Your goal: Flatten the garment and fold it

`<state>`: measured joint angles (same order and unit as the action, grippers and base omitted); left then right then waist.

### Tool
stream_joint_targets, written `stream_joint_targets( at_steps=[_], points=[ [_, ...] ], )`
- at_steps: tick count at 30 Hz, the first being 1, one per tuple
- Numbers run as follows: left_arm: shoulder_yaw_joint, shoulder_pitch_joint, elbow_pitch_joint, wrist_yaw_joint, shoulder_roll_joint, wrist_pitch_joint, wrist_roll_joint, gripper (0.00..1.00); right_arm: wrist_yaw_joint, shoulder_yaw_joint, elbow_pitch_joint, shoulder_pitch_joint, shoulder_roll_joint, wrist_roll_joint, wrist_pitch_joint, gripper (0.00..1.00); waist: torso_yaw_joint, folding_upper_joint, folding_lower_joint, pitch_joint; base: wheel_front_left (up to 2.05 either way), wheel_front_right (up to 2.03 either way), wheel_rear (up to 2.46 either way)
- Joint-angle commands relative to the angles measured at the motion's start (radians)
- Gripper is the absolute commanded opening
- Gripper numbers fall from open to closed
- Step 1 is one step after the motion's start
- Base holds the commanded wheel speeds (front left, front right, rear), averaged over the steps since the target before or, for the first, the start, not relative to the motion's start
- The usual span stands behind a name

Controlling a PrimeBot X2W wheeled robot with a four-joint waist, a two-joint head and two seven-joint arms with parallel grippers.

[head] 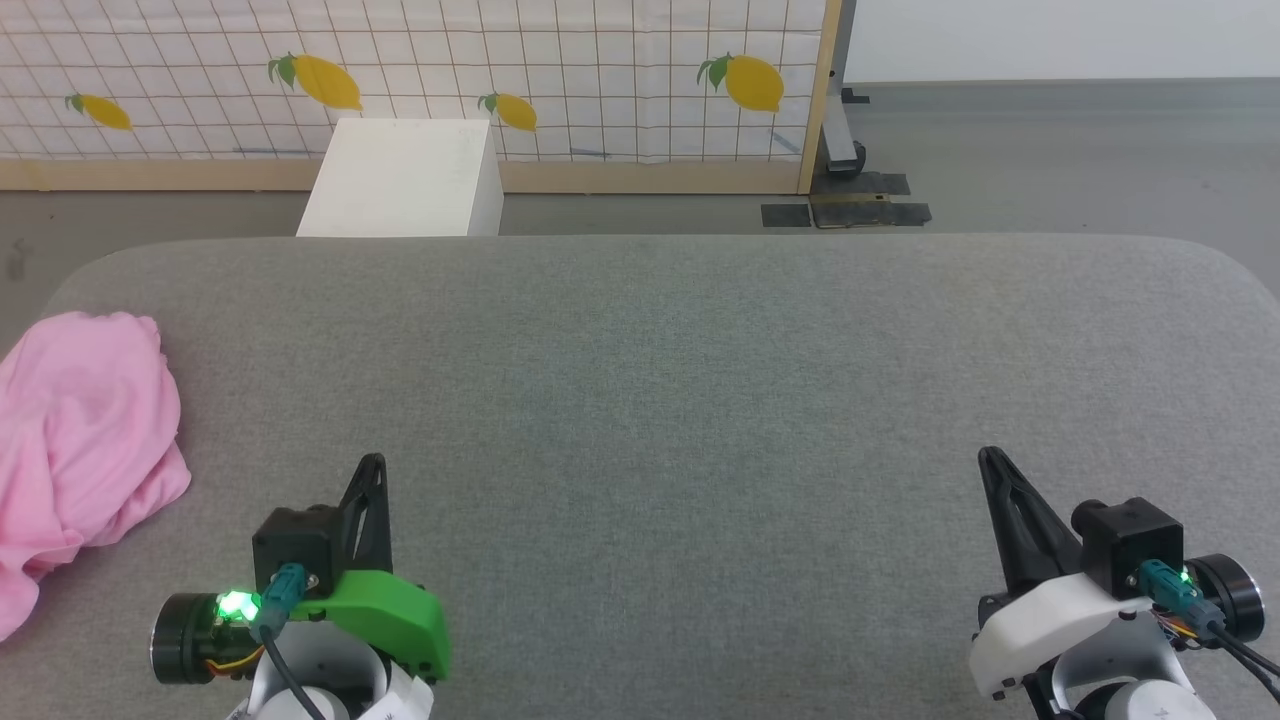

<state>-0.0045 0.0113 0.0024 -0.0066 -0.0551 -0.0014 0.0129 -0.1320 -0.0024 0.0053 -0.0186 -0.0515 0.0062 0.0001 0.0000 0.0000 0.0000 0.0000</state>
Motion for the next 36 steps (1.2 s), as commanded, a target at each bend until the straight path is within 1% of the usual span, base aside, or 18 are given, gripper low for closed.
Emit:
stream_joint_targets(
  at_steps=[1, 24, 25, 26, 27, 28, 36],
  points=[
    [0.005, -0.011, -0.002, 0.007, 0.005, 0.001, -0.013, 0.00, 0.001, 0.002, -0.005, 0.019, 0.001, -0.006, 0.000, 0.00, 0.000, 0.0000, 0.0000, 0.000, 0.00, 0.00, 0.00],
    [0.005, -0.011, -0.002, 0.007, 0.005, 0.001, -0.013, 0.00, 0.001, 0.002, -0.005, 0.019, 0.001, -0.006, 0.000, 0.00, 0.000, 0.0000, 0.0000, 0.000, 0.00, 0.00, 0.00],
    [0.000, 0.000, 0.000, 0.000, 0.000, 0.000, 0.000, 0.00, 0.000, 0.000, 0.000, 0.000, 0.000, 0.000, 0.000, 0.00, 0.000, 0.0000, 0.0000, 0.000, 0.00, 0.00, 0.00],
    [-0.002, 0.000, 0.000, 0.000, 0.000, 0.000, 0.002, 1.00, 0.000, 0.000, 0.001, 0.000, 0.000, 0.000, 0.000, 1.00, 0.000, 0.0000, 0.0000, 0.000, 0.00, 0.00, 0.00],
    [-0.002, 0.000, 0.000, 0.000, 0.000, 0.000, 0.004, 0.00, 0.000, 0.000, 0.001, -0.001, 0.000, 0.001, 0.000, 0.00, 0.000, 0.0000, 0.0000, 0.000, 0.00, 0.00, 0.00],
    [-0.004, 0.000, 0.000, 0.000, 0.000, 0.000, 0.005, 1.00, 0.000, 0.000, 0.001, -0.001, 0.000, 0.001, 0.000, 1.00, 0.000, 0.0000, 0.0000, 0.000, 0.00, 0.00, 0.00],
    [-0.017, 0.006, 0.009, 0.004, 0.000, -0.011, 0.013, 1.00, 0.000, -0.003, 0.002, 0.002, 0.000, 0.005, -0.009, 1.00, 0.000, 0.0000, 0.0000, 0.000, 0.00, 0.00, 0.00]
  ],
)
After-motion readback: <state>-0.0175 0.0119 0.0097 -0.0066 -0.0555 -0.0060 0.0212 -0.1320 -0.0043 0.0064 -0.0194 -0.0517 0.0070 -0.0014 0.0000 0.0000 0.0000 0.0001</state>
